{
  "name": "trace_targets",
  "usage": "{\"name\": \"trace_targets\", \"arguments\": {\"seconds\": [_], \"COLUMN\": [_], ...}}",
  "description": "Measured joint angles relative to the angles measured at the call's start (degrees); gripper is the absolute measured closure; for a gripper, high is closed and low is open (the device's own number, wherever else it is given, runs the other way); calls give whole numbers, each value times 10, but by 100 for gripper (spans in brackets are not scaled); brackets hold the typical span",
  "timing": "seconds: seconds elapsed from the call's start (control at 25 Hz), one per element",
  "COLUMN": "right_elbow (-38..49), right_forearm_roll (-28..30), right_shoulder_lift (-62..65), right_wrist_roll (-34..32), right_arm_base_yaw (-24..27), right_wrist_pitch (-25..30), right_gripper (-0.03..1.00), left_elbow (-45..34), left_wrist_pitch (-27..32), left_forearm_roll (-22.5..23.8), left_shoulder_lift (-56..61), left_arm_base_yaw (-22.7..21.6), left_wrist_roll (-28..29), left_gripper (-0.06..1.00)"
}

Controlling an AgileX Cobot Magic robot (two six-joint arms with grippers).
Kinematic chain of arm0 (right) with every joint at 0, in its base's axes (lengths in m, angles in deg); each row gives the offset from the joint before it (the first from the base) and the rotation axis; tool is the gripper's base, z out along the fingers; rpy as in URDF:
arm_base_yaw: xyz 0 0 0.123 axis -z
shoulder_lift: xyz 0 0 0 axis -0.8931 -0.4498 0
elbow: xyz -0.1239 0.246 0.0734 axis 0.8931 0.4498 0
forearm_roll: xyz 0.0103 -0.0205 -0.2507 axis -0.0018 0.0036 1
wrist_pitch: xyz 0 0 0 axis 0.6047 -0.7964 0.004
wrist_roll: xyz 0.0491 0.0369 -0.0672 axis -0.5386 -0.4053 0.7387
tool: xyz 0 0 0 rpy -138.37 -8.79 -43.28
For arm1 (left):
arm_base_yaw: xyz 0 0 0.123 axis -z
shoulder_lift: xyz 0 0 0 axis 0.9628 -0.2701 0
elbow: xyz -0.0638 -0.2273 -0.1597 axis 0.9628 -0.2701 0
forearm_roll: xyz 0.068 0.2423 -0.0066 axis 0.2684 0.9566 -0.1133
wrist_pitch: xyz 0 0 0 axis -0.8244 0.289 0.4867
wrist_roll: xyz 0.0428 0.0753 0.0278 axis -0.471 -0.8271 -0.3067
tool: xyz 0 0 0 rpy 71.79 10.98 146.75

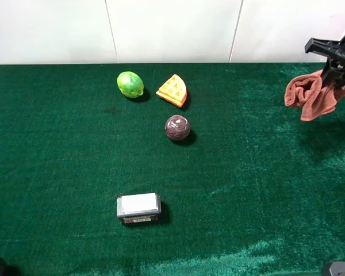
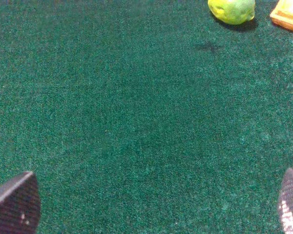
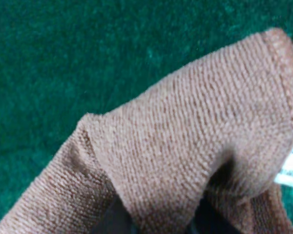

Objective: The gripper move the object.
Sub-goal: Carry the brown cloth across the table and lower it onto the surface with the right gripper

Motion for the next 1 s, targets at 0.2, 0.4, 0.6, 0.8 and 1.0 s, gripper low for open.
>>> {"name": "trace_targets", "arguments": {"seconds": [0.2,0.4,0.6,0.8,1.0], "right_elbow": [0,0,0,0,0], "right_forearm_roll": [2,3,4,4,3], "right_shoulder_lift": [35,57,75,88,94], "right_wrist_roll": [0,-1,-9,-28,-50], "right_arm_base_yaw": [-16,-57,-113,-174,-240], "right_wrist_pitch": [34,55,70,83,90], "right_gripper": [89,89,89,89,89], "left_elbow": [0,0,0,0,0], "left_wrist_pitch": [0,0,0,0,0], "left_forearm_roll": [0,0,0,0,0], "left_shoulder_lift": [0,0,0,0,0], "left_arm_base_yaw": [0,0,0,0,0], "left_wrist_roll": [0,0,0,0,0], "left_gripper": [-5,-5,-5,-5,-5]}}
